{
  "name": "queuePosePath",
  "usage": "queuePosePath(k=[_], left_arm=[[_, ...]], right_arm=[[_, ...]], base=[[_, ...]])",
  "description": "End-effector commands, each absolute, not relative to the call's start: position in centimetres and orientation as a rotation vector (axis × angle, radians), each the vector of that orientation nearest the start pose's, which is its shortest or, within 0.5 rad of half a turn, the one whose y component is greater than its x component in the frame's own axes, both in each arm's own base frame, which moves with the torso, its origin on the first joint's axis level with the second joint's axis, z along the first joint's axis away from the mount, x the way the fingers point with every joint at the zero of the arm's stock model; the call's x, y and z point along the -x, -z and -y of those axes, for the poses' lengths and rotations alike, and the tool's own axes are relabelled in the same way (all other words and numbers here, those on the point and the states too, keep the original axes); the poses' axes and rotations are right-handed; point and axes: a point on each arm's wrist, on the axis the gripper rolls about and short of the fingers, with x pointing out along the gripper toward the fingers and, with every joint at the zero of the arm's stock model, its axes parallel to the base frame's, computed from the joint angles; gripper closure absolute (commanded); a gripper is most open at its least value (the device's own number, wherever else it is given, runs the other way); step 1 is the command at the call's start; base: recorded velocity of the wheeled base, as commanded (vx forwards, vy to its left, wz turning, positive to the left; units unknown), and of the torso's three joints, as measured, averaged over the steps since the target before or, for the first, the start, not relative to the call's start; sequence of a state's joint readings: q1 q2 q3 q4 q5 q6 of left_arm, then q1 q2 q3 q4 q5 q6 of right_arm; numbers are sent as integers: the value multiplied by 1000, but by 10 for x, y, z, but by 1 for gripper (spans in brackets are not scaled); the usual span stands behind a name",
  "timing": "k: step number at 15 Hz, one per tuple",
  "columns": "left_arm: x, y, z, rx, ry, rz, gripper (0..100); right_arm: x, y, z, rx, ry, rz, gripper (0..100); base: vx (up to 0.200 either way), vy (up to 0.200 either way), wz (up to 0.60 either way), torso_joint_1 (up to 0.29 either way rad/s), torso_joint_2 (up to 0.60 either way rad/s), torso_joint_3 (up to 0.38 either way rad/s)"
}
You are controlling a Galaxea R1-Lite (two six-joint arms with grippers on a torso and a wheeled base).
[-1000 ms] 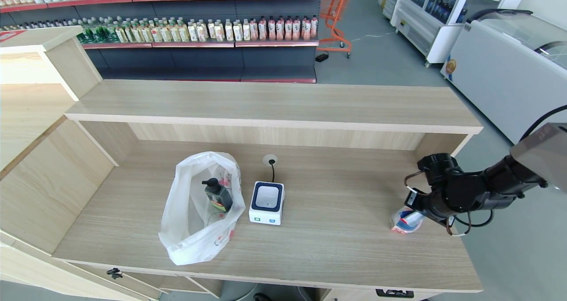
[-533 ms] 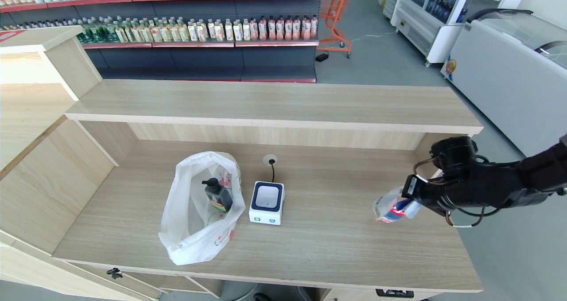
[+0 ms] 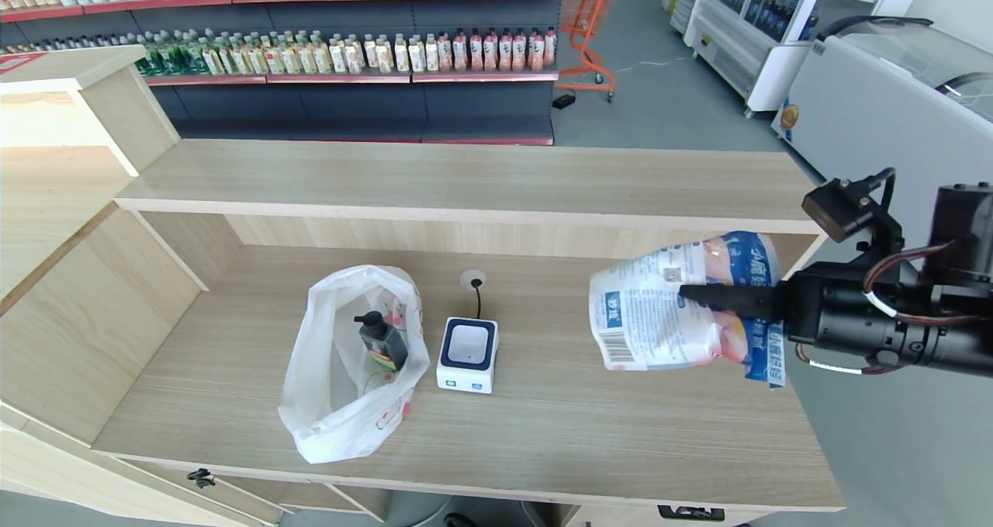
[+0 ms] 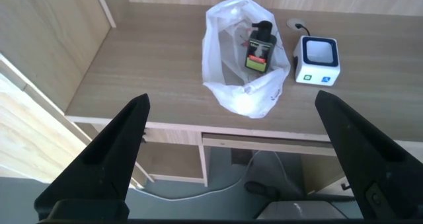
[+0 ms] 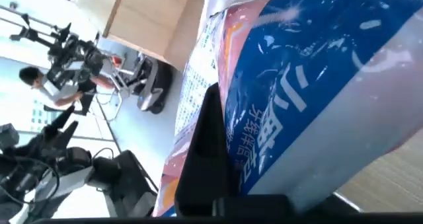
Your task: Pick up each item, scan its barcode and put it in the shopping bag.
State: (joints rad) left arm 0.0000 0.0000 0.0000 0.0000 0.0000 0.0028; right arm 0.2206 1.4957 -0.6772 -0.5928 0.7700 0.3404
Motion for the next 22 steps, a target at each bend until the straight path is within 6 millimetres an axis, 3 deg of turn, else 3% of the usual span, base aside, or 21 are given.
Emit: queuePosePath(k=[1, 6, 15, 22], left_arm=[[23, -75, 0, -3, 2, 0, 0], [23, -75, 0, -2, 0, 0, 0], [23, -75, 0, -3, 0, 0, 0], [23, -75, 0, -2, 0, 0, 0]], right_arm=[[-218, -210, -79, -308, -1037, -342, 100], [-222, -213, -93, -221, -1123, -297, 100], [-214, -204, -97, -342, -1149, -486, 100], [-206, -207, -119, -317, -1217, -509, 100]], base=[[0, 0, 0, 0, 0, 0], [0, 0, 0, 0, 0, 0], [0, 0, 0, 0, 0, 0], [0, 0, 0, 0, 0, 0]])
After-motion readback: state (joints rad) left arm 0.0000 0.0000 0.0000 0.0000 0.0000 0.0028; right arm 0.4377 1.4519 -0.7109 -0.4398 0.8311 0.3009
